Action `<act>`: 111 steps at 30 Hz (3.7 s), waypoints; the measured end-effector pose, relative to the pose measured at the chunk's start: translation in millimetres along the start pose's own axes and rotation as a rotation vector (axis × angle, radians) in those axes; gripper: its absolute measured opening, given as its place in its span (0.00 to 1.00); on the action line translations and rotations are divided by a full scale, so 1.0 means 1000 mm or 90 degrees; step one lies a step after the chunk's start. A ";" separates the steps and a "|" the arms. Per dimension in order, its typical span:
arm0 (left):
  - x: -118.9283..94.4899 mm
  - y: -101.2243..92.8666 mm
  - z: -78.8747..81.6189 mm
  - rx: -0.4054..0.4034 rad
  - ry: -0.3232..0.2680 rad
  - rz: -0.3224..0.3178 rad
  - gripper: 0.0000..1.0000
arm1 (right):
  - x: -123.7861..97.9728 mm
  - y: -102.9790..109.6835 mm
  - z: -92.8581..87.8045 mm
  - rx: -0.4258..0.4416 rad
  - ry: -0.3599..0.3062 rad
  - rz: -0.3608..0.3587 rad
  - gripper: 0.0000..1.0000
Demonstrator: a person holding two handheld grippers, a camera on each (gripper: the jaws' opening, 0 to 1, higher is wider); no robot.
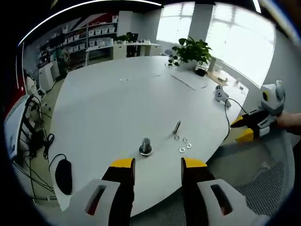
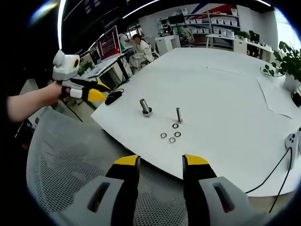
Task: Place the washer onto the threaded stud by aligning its center hole with the stud, sliding it down to the base, and recovering from edge contact or off-axis alignment until the washer reaches the visible bottom stop.
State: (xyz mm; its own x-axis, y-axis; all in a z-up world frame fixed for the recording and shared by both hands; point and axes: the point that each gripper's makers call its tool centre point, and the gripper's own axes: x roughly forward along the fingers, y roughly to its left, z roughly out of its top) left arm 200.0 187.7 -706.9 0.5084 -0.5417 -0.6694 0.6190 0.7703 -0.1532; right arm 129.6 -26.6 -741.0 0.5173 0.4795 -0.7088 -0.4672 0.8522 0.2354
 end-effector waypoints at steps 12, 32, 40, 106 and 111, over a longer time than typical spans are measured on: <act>-0.039 -0.014 -0.010 0.015 -0.057 -0.015 0.40 | -0.004 -0.006 0.005 0.027 -0.020 -0.021 0.40; -0.038 -0.030 -0.020 0.038 -0.083 -0.048 0.41 | -0.001 -0.009 -0.003 0.021 0.010 -0.036 0.42; -0.037 -0.028 -0.024 0.036 -0.074 -0.042 0.42 | 0.001 -0.007 -0.008 0.011 0.026 -0.032 0.42; -0.032 -0.029 -0.042 0.047 -0.016 -0.055 0.37 | 0.099 -0.054 -0.037 -0.073 0.255 -0.081 0.47; -0.033 -0.028 -0.041 0.043 -0.021 -0.052 0.37 | 0.108 -0.050 -0.033 -0.079 0.255 -0.076 0.46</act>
State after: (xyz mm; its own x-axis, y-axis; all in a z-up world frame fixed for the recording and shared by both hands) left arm 141.6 197.7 -710.3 0.4730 -0.6137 -0.6322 0.6980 0.6989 -0.1563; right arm 185.2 -24.3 -851.7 0.2651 0.2391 -0.9341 -0.5165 0.8533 0.0718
